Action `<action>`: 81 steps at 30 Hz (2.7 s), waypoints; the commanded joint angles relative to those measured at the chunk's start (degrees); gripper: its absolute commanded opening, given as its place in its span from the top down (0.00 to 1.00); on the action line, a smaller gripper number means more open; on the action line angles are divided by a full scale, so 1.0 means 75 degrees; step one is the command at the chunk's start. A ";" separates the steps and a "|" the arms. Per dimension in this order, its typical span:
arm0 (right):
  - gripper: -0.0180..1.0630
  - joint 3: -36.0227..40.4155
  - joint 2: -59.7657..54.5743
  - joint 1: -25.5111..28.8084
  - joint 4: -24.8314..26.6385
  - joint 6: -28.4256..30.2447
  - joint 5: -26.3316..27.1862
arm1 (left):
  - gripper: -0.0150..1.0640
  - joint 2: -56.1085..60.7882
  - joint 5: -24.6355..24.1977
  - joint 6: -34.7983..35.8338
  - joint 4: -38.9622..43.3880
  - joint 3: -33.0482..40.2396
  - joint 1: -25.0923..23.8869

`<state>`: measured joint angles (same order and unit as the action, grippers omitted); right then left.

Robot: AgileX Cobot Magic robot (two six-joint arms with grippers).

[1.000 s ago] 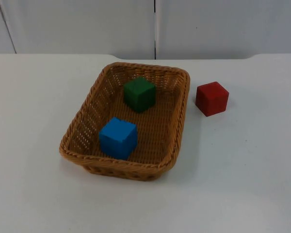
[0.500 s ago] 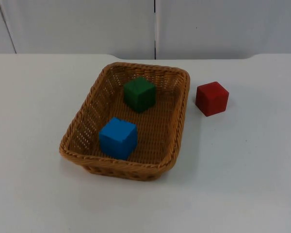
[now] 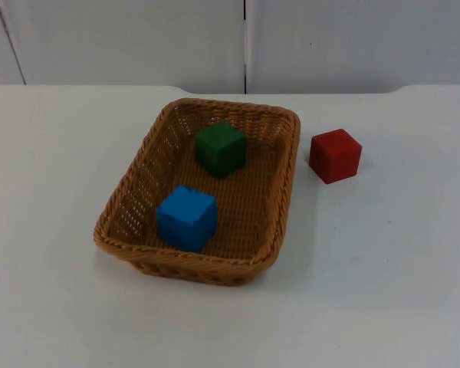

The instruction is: Pick up one cube with each hand and place exactly two cubes into the same basket, leaving the remaining cube outside.

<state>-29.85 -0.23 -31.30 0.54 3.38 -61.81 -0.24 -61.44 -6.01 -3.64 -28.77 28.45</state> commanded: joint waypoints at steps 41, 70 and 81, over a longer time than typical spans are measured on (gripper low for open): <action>0.01 0.0037 0.0031 0.0013 -0.0072 -0.0057 0.0010 | 0.01 0.0033 -0.0042 0.0061 0.0089 0.0031 0.0011; 0.01 0.0037 0.0031 0.3133 -0.0005 -0.0076 0.0010 | 0.01 0.0033 -0.0028 0.0061 0.0089 0.0031 0.0011; 0.01 0.0037 0.0031 0.3557 -0.0005 -0.0076 0.0010 | 0.01 0.0033 -0.0028 0.0061 0.0089 0.0031 0.0011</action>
<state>-29.85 -0.23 -4.92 0.43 2.90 -61.81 -0.24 -61.78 -6.01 -3.24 -28.77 28.45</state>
